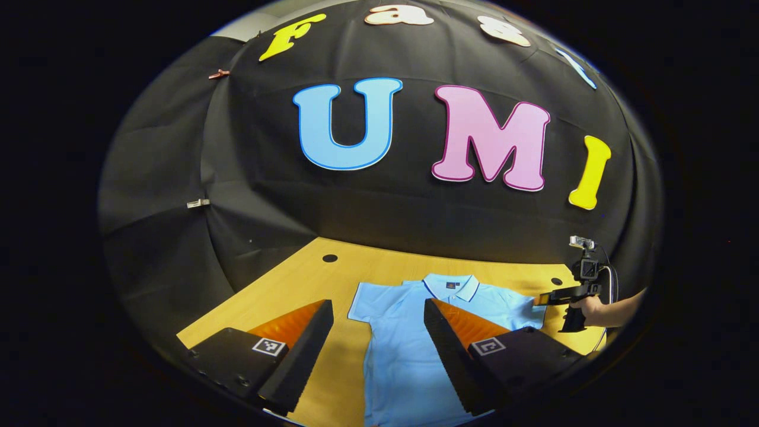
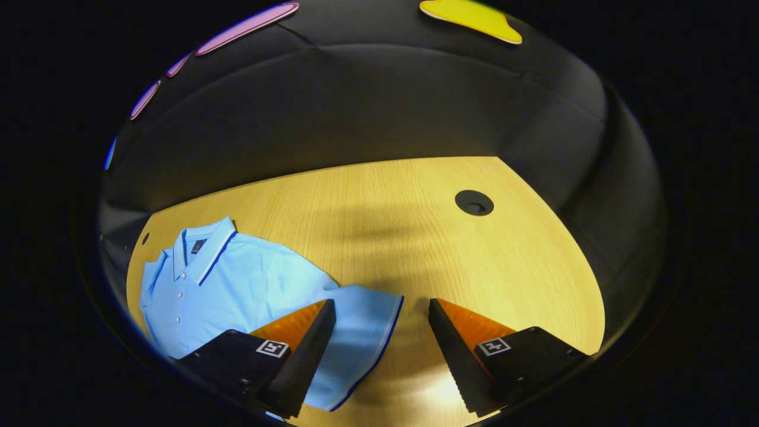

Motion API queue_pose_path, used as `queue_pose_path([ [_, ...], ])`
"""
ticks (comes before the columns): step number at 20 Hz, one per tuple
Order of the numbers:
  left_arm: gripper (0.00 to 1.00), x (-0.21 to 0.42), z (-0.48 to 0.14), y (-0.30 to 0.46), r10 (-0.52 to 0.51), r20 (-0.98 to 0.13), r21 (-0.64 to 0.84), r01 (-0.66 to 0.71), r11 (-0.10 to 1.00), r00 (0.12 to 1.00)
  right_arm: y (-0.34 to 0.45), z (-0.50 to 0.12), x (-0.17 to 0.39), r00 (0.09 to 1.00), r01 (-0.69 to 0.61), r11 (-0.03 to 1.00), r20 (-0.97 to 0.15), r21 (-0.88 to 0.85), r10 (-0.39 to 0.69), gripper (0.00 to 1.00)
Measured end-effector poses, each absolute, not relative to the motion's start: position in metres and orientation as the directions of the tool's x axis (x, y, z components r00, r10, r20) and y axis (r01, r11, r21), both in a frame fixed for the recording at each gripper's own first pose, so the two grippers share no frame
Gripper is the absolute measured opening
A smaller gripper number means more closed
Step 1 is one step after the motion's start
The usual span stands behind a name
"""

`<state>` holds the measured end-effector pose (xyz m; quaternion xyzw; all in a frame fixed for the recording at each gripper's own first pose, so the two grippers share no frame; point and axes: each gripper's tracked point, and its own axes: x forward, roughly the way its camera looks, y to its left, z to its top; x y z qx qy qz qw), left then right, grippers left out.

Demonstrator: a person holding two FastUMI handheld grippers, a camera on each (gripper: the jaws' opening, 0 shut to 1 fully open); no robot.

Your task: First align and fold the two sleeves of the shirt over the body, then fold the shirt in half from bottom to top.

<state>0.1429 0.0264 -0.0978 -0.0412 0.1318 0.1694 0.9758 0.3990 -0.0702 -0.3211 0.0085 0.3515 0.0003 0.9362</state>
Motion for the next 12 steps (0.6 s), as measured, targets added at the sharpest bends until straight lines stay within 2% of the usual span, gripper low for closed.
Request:
queue_pose_path([
  [1,0.98,0.143,-0.097,0.026,0.319,-0.273,-0.032,-0.340,0.940,0.908,-0.070,-0.322,0.401,0.764,-0.012,1.000,-0.645,0.000,0.009,0.99],
  [4,0.98,0.146,-0.099,0.020,0.299,-0.279,-0.058,-0.326,0.943,0.913,-0.060,-0.322,0.402,0.773,-0.068,0.997,-0.634,-0.026,0.037,0.76],
  [5,0.98,0.145,-0.099,0.020,0.299,-0.280,-0.063,-0.329,0.942,0.912,-0.056,-0.322,0.400,0.765,-0.072,0.997,-0.642,-0.017,0.044,0.73],
  [7,0.98,0.146,-0.101,0.019,0.298,-0.283,-0.067,-0.329,0.942,0.912,-0.052,-0.322,0.401,0.767,-0.067,0.998,-0.640,0.000,0.051,0.33],
  [8,0.99,0.145,-0.104,0.018,0.295,-0.290,-0.073,-0.328,0.942,0.911,-0.051,-0.321,0.403,0.769,-0.059,0.998,-0.638,-0.003,0.043,0.10],
  [9,0.99,0.144,-0.106,0.017,0.291,-0.296,-0.080,-0.327,0.942,0.910,-0.048,-0.322,0.403,0.767,-0.067,0.998,-0.640,-0.003,0.050,0.10],
  [10,0.99,0.143,-0.108,0.017,0.291,-0.299,-0.087,-0.330,0.940,0.909,-0.047,-0.320,0.402,0.766,-0.079,0.997,-0.640,-0.015,0.051,0.05],
  [12,0.99,0.140,-0.114,0.020,0.296,-0.309,-0.102,-0.340,0.935,0.904,-0.040,-0.313,0.404,0.776,-0.114,0.993,-0.628,-0.040,0.063,0.06],
])
